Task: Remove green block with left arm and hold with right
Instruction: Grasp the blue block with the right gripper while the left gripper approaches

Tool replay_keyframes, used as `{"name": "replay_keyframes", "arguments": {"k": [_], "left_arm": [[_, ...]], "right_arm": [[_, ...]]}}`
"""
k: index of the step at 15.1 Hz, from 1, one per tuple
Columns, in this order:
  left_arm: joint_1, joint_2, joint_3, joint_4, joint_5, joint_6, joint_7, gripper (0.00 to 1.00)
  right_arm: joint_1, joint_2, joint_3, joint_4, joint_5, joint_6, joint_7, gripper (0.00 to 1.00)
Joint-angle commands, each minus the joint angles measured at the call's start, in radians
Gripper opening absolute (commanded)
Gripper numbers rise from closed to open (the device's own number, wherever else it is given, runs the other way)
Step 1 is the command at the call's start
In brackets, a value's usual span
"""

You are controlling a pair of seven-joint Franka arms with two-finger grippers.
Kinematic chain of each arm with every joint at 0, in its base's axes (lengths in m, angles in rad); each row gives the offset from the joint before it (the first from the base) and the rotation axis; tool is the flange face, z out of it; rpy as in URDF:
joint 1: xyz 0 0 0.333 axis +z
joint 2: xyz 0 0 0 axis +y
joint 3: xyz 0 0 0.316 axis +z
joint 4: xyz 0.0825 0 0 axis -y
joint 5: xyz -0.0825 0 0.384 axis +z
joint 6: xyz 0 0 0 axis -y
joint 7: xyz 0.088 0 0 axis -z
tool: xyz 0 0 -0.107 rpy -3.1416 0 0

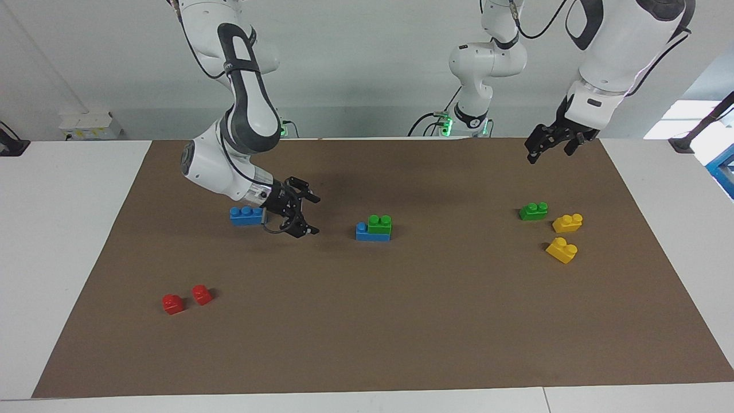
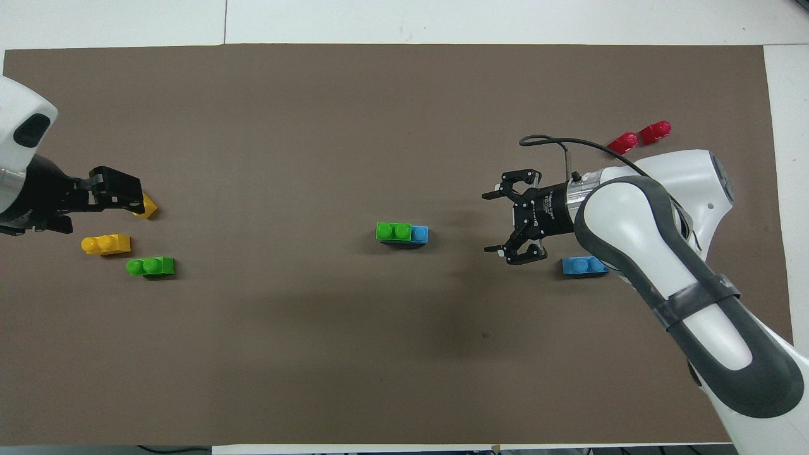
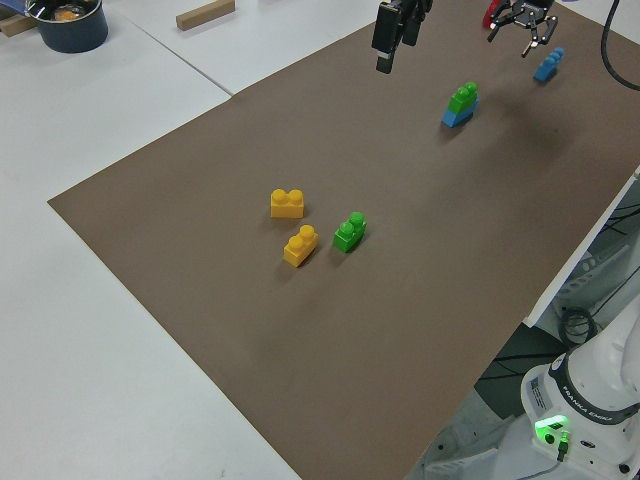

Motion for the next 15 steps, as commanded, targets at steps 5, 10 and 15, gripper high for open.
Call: {"name": "replay_keyframes", "arguments": {"k": [5,10,15], "left_arm": [[-0.117,-0.097,0.005,-0.186,-0.015,0.181,-0.541,1.00],[-0.214,-0.114,0.004,-0.269,-0.018,0.278,-0.836,1.00],[-0.303,-0.112,0.004,-0.311,-0.038,0.359,-1.068,1.00]], "right_arm": [[0.053,0.051,0.003,-0.019,0.119,0.092,-0.087,1.00],[0.094,0.087,0.003,-0.020,0.163,0.134,-0.122,1.00],[0.122,0.103,0.003,-0.020,0.200,0.169,-0.127,1.00]]}}
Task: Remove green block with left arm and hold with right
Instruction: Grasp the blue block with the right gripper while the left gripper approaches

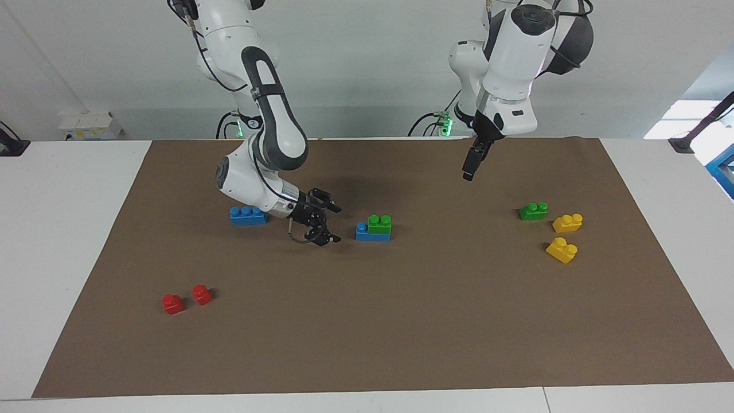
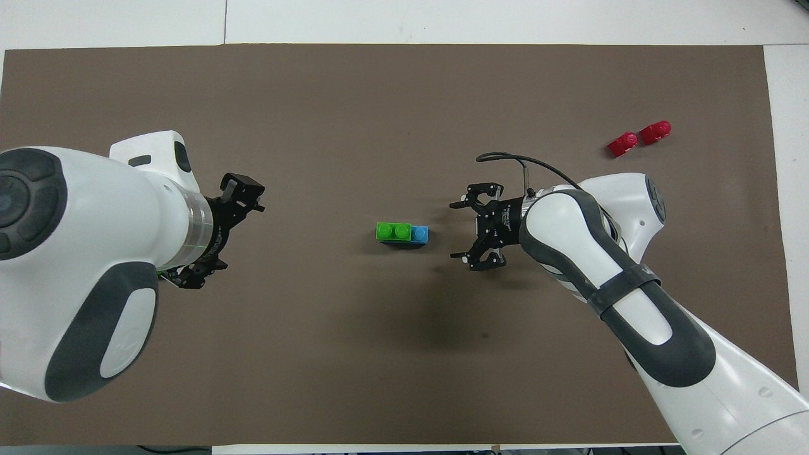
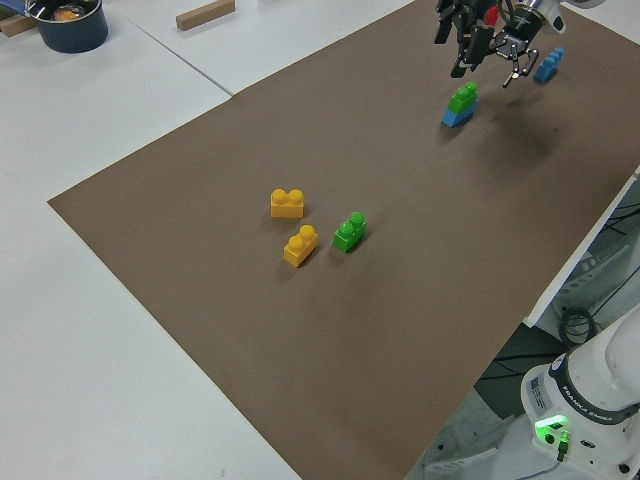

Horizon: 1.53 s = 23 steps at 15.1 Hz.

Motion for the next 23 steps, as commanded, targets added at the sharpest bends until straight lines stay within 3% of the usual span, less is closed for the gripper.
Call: {"name": "replay_keyframes", "arguments": {"k": [1,9,23], "left_arm": [[-0.061,-0.033,0.013,-0.068,-0.015,0.072,-0.136,1.00],[-0.213,0.103,0.015,-0.081,-0.014,0.244,-0.535,1.00],[-0.302,0.286,0.018,-0.028,0.035,0.373,-0.908,1.00]], "right_arm": [[0.021,0.009,0.002,-0.007,0.060,0.054,-0.036,1.00],[0.096,0.044,0.002,-0.013,0.103,0.154,-0.042,1.00],[0.191,0.085,0.002,-0.007,0.199,0.275,-0.067,1.00]]}}
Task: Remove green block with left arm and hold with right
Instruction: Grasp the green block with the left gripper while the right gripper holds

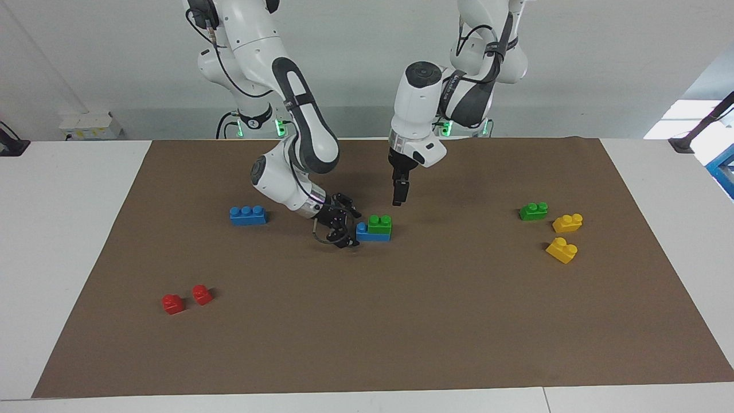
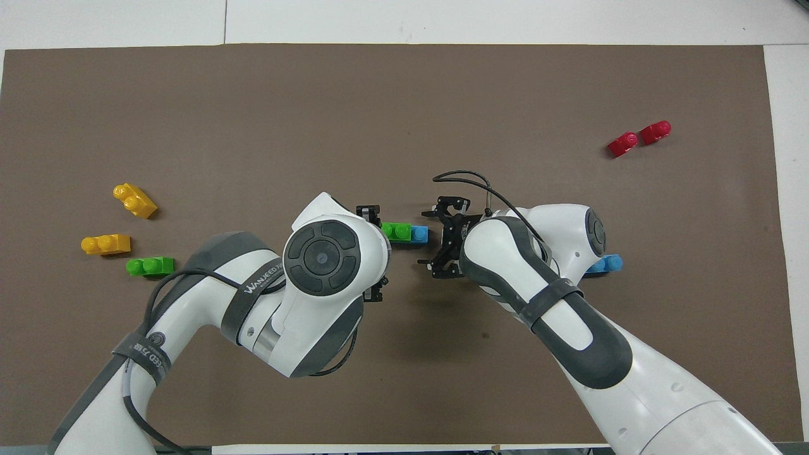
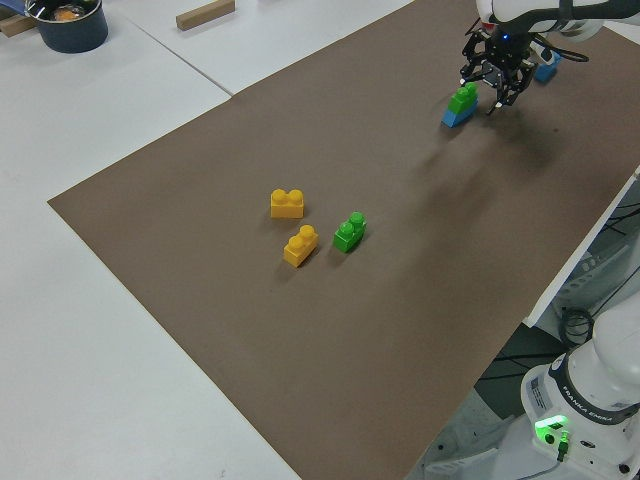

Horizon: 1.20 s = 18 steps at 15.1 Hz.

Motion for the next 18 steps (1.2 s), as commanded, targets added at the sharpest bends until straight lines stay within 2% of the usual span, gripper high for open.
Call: {"name": "replay_keyframes", "arguments": {"k": [1,6,10,13,18], "left_arm": [[-0.018,0.040,0.017,0.041,0.024,0.011,-0.049,1.00],[-0.023,0.111,0.017,0.087,0.084,0.042,-0.128,1.00],[-0.025,0.171,0.017,0.124,0.112,0.044,-0.143,1.00],[-0.025,0.176,0.017,0.117,0.118,0.056,-0.145,1.00],[-0.035,0.196,0.017,0.112,0.118,0.060,-0.161,1.00]], "right_arm": [[0.034,0.010,0.001,-0.001,0.043,0.050,-0.044,1.00],[0.034,0.011,0.001,-0.003,0.045,0.053,-0.059,1.00],[0.025,0.011,0.001,-0.003,0.045,0.053,-0.063,0.95],[0.023,0.011,0.001,-0.003,0.045,0.053,-0.063,0.86],[0.023,0.011,0.001,-0.001,0.047,0.049,-0.081,0.58]]}}
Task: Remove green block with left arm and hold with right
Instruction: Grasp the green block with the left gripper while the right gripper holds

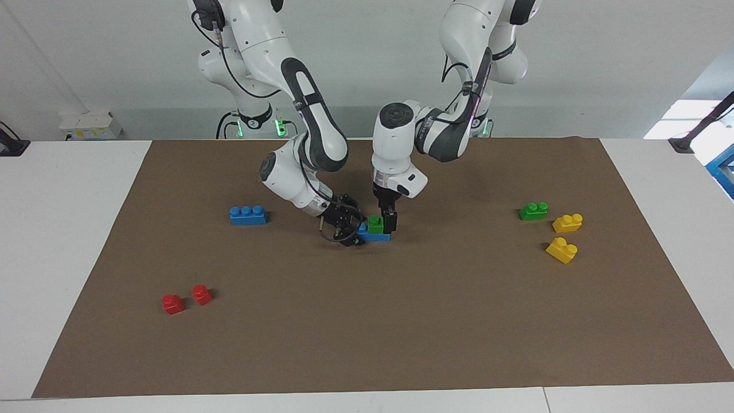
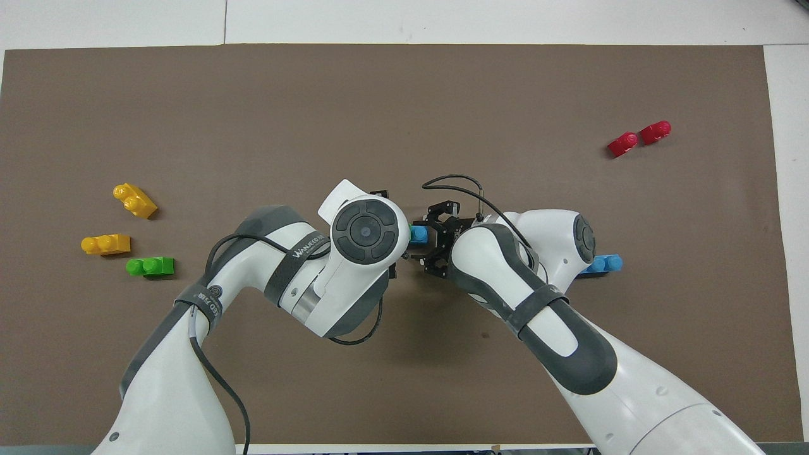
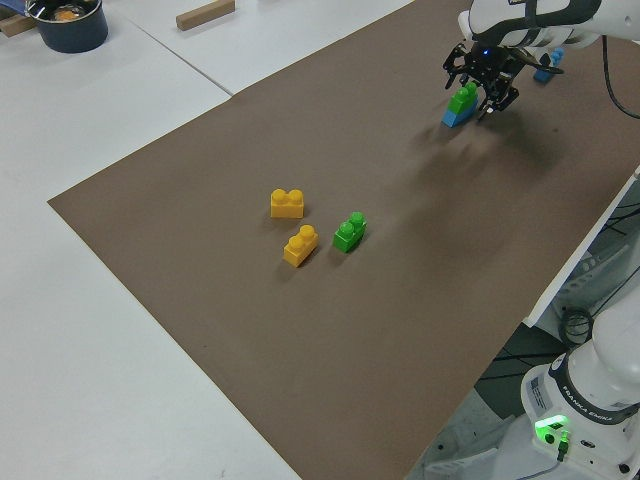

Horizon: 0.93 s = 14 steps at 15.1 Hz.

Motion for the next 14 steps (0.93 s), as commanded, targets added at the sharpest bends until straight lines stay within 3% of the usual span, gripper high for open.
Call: {"name": "replay_keyframes", "arguments": {"k": [1,6,14], "left_arm": [[-0.027,0.015,0.016,0.005,0.026,0.019,-0.039,1.00],[-0.027,0.015,0.016,0.005,0.026,0.022,-0.039,1.00],[-0.027,0.015,0.016,-0.004,0.033,0.019,-0.037,1.00]], "right_arm": [[-0.009,0.004,0.008,0.000,0.045,0.012,-0.059,0.47],[-0.009,0.004,0.008,0.000,0.045,0.013,-0.087,0.00],[-0.004,0.007,0.006,-0.004,0.045,0.038,-0.110,0.00]]}}
